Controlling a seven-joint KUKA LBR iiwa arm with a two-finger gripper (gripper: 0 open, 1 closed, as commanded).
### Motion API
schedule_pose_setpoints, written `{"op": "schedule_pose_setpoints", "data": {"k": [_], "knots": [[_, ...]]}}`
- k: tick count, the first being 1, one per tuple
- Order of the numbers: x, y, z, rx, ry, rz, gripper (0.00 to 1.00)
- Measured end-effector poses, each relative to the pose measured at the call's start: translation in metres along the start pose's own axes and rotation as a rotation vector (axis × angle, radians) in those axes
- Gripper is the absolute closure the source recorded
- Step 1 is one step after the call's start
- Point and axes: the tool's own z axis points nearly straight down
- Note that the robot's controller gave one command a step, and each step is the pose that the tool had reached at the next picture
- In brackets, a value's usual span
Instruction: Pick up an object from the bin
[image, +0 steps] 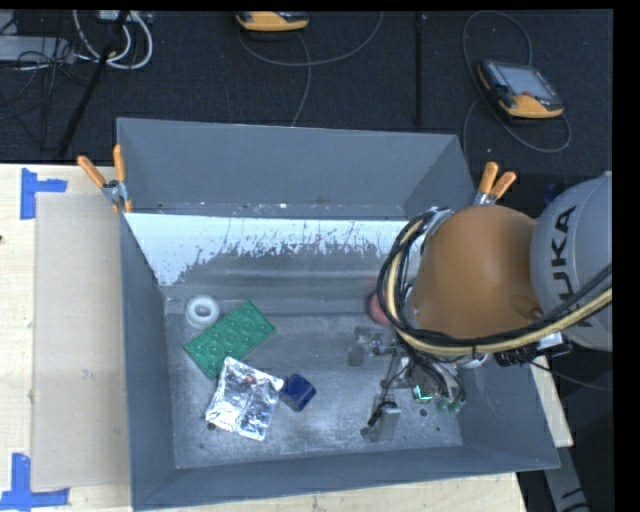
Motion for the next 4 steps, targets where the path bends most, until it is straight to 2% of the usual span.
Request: {"op": "schedule_pose_setpoints", "data": {"k": [1,2,3,4], "knots": [[-0.049,-0.109,0.072,0.003,-0.009,-0.178,0.0],[-0.12,-0.101,0.124,0.0,-0.013,-0.146,0.0],[-0.118,-0.163,0.126,0.001,-0.009,-0.167,0.0],[-0.137,-0.185,0.131,-0.027,0.005,-0.38,0.0]]}}
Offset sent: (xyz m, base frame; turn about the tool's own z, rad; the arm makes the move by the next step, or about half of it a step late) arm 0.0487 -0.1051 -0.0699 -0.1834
